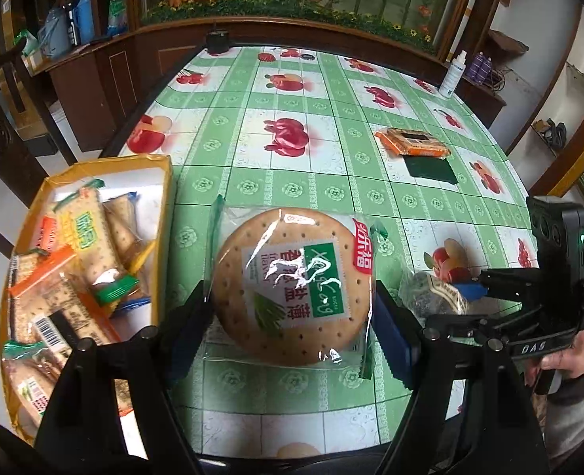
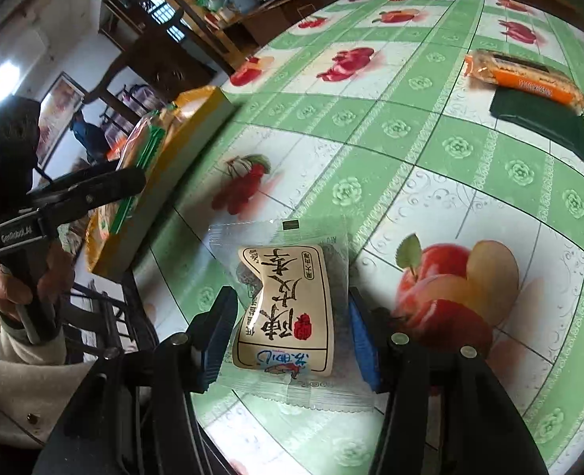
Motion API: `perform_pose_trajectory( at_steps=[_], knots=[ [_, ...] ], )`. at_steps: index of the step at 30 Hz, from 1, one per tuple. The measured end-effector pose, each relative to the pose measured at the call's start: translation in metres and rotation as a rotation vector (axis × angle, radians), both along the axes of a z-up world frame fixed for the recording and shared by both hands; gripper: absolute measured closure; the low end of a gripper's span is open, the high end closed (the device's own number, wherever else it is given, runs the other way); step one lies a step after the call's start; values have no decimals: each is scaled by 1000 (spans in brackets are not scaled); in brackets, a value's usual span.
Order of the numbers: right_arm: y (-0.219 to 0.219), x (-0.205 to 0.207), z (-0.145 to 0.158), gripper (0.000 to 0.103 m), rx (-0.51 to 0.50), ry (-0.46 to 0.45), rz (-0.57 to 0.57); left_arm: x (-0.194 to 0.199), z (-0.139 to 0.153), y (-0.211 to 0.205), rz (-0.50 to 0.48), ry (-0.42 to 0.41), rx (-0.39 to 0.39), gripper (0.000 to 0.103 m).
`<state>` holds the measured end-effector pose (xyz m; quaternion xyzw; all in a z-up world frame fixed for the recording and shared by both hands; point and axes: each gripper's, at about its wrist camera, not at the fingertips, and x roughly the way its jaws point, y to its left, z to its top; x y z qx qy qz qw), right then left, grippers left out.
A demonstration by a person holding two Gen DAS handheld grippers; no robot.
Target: Organize snacks
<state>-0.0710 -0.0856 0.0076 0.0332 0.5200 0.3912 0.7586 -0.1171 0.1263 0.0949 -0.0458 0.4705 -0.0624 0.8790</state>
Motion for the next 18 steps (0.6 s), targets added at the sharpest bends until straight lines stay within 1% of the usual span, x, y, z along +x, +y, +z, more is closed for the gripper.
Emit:
perform_pose_trajectory(
  at_steps=[4,10,15,18],
  knots=[
    [12,-2,15,48,54,-20,20,-9,3,8,12,-4,6,25],
    [47,3,37,48,95,-70,69,-22,7,31,63,-23,29,25],
    [87,7,53,48,102,-116,128,-33,12,54,114,-55,68,25],
    [113,9,59,48,96,-135,167,-37,13,67,140,-64,73,25]
  ],
)
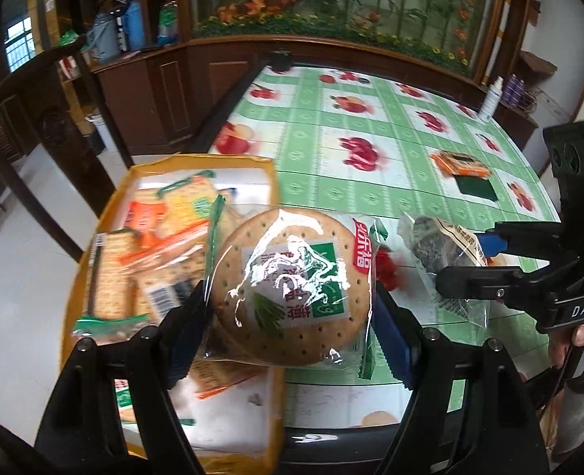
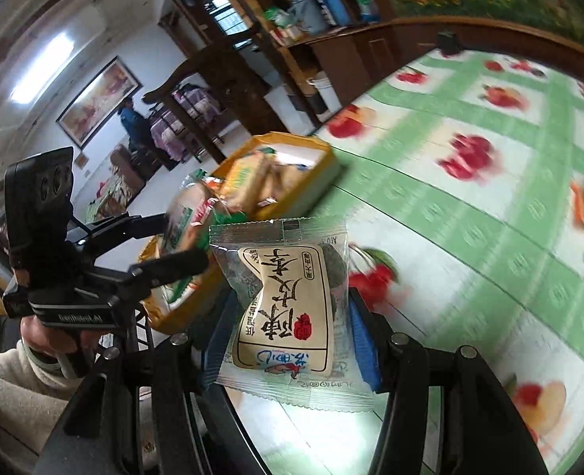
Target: Organize snacks
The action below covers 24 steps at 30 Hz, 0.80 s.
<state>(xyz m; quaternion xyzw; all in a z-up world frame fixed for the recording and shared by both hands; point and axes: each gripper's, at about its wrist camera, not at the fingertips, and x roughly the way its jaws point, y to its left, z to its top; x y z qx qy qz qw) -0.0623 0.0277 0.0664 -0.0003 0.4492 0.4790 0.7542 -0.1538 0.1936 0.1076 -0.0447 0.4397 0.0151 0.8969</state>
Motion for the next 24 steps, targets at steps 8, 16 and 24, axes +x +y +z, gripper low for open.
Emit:
perform_pose_trajectory(
  at_steps=[8,16,24],
  knots=[
    [51,2,9,48,-13,-26,81,-9,-1,41,80,-8,-4,25],
    [99,7,15,48,-33,-41,141,-19,0,94,188,-14,-8,25],
    [128,23,19,48,-30,-28,150,-23,-9,120,232,3,-17,25]
  ],
)
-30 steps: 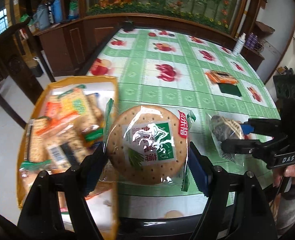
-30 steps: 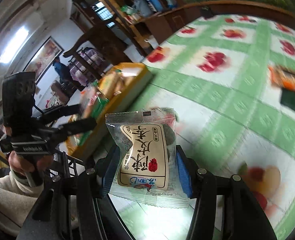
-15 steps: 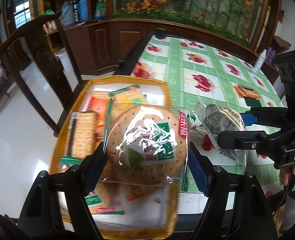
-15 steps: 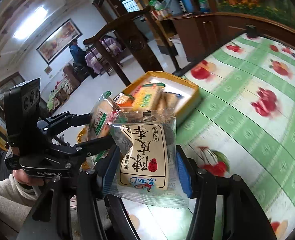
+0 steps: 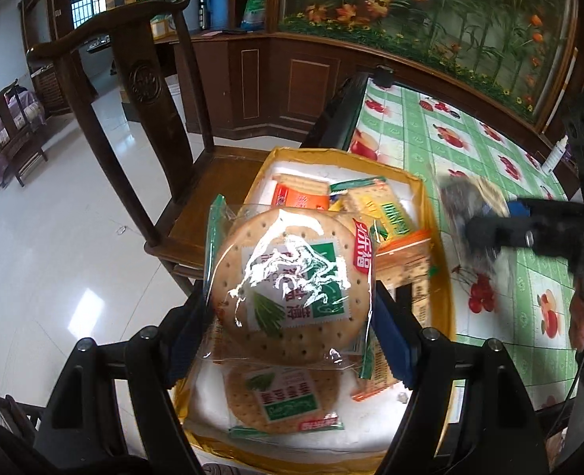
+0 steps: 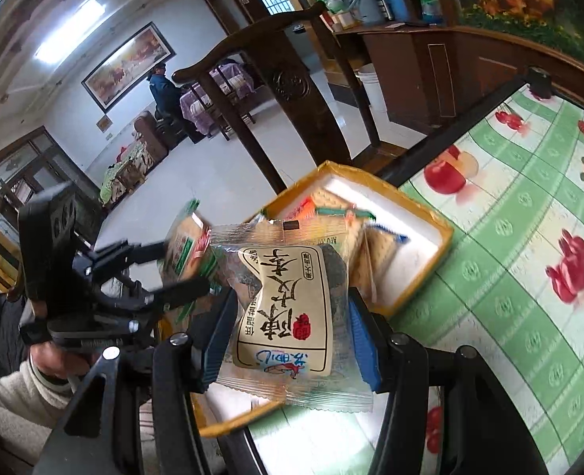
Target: Organize snacks
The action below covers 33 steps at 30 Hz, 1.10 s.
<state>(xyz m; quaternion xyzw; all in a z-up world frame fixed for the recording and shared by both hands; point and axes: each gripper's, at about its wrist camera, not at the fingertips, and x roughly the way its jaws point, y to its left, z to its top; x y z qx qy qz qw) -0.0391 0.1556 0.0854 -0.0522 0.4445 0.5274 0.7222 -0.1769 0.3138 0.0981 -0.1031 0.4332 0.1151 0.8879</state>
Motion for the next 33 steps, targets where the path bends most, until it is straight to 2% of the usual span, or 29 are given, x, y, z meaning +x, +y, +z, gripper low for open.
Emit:
perform_pose_trajectory(
  at_steps=[9,15,19,20,22,23,25,29,33],
  knots=[
    [47,29,0,48,-22,13,2,10,-21,11,0,36,-34,25],
    [77,32,-8,48,-118,-45,4,11,-23,13,0,30,-53,25],
    [64,25,0,47,-92,-87,-27,10,-21,14,11,32,-35,23],
    [59,23,3,43,-95,-98,-31,9,-19,14,16,29,-23,22],
    [45,13,10,26,-104,-163,-53,7,-15,12,20,19,-24,20],
    [39,9,13,23,-110,-198,-67,6,-15,11,21,17,-26,20],
    [27,4,17,23,-108,-237,-84,4,-10,6,26,5,-8,20],
    [-6,-16,17,23,-100,-316,-139,0,7,-17,23,-51,75,17],
    [-38,-28,15,23,-72,-364,-203,2,21,-44,-21,-103,98,15]
  ],
)
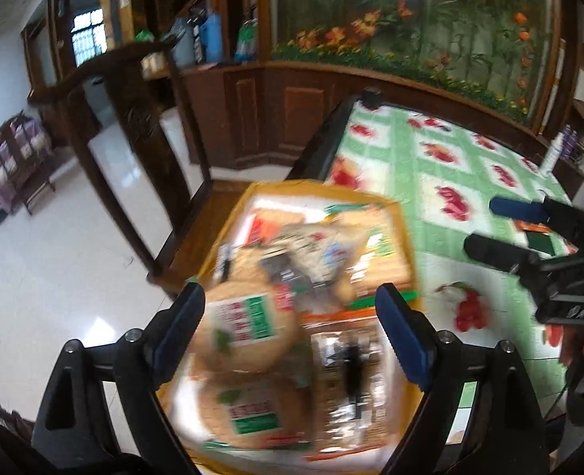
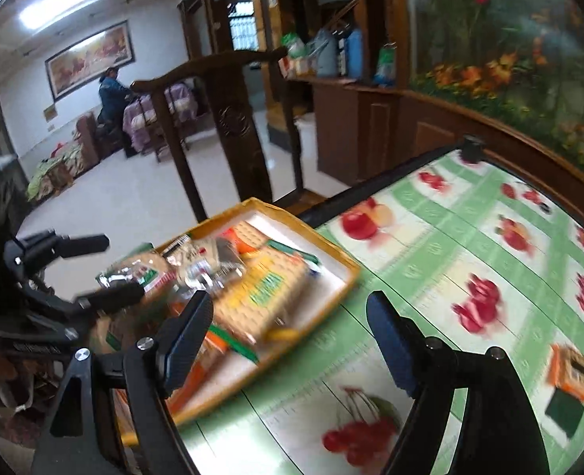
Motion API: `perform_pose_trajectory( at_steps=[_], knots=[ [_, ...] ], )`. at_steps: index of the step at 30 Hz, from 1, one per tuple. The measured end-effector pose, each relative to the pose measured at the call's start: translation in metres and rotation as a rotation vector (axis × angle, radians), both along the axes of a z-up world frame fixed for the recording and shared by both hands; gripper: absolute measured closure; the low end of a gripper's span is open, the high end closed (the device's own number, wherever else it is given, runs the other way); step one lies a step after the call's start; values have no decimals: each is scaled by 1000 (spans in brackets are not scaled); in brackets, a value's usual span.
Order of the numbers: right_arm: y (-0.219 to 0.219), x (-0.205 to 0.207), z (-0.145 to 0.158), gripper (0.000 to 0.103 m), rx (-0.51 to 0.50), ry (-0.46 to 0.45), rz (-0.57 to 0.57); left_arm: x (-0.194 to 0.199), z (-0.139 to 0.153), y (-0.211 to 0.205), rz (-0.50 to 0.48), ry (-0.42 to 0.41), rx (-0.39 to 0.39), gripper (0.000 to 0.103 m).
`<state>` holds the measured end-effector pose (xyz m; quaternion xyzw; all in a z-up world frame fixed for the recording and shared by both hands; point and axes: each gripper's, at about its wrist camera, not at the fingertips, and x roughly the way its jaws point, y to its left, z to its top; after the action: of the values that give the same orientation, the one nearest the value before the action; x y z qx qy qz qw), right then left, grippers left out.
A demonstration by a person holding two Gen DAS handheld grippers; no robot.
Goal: Organize snacks
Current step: 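Move both tools back over the orange pack and green pack on the table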
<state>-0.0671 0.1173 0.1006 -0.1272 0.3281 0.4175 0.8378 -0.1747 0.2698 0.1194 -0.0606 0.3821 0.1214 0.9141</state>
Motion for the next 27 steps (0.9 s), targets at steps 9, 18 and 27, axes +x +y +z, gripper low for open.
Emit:
perform_pose_trajectory(
  at_steps=[9,18,27],
  knots=[
    [-83,6,-10,22,-28,-41,-259,37,2,-76,-152,1,-49,14],
    [-166,15,-11,22,-15,-84,-436,70,1,-152,-292,43,-73,14],
    [-233,25,-6,22,95,-69,-551,105,2,-206,-366,59,-47,15]
  ],
)
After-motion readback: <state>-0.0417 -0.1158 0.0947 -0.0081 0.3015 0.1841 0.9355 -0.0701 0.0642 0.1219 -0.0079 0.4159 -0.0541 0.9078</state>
